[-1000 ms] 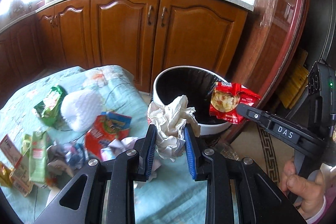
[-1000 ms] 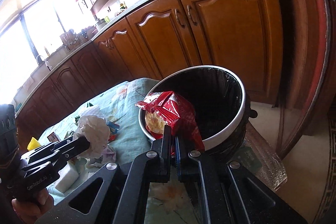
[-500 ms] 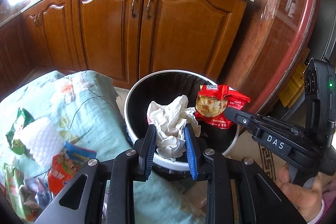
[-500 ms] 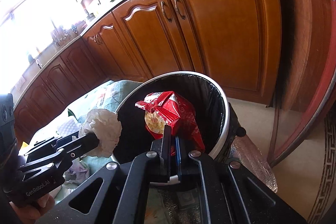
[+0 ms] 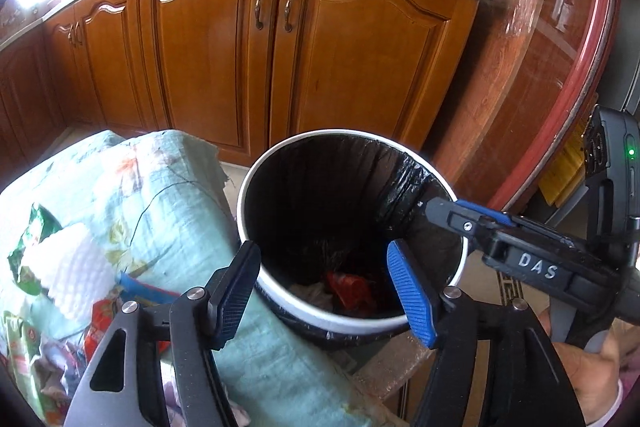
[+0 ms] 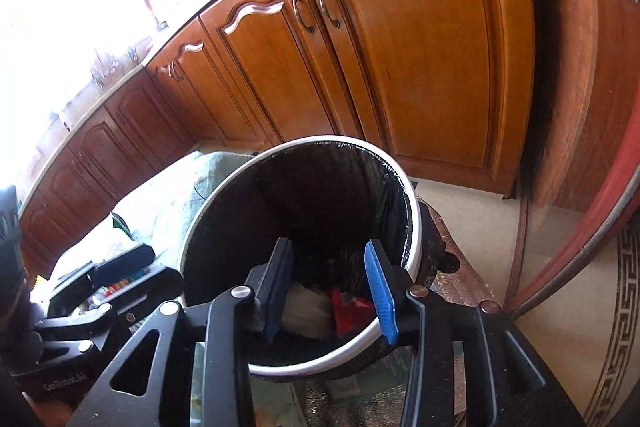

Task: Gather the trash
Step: 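Open the left tool over the bin while the right tool opens, dropping the chip bag, then move both open tools back over the trash on the table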

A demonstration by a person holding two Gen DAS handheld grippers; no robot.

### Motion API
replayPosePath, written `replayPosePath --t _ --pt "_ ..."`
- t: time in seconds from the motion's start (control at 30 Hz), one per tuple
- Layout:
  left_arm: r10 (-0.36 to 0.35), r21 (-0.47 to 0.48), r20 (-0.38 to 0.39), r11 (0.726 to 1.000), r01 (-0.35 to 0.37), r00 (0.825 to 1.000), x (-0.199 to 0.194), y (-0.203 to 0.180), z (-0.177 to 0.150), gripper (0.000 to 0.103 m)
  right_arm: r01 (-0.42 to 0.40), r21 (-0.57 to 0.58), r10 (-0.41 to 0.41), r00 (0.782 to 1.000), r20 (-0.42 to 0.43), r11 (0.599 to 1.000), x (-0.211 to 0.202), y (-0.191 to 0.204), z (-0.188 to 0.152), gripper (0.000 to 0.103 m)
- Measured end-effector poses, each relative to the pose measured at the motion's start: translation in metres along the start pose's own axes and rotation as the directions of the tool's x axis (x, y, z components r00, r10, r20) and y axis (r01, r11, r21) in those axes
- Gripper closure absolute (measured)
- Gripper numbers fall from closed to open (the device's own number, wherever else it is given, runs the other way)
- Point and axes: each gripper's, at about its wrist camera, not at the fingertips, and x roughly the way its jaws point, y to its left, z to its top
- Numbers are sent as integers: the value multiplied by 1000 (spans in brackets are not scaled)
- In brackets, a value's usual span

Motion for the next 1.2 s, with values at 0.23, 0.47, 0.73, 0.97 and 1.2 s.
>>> replayPosePath --t 0.23,0.47,0.73,0.97,1.2 --pt "23 -40 47 999 -22 999 -43 10 -37 25 -51 29 49 997 59 998 -22 14 -19 17" --pt "59 -68 58 996 -55 997 -83 24 -76 25 -82 31 80 995 61 996 -35 44 -57 16" --pt "97 -108 68 990 -90 993 -134 48 -122 25 -112 -9 112 993 42 994 -47 81 -87 16" --pt "136 -149 88 981 -122 987 -173 66 -154 25 -138 -48 140 990 23 989 -50 110 -104 16" --pt "176 -204 86 966 -156 981 -199 88 -177 25 -169 -99 169 986 -11 981 -41 137 -114 16"
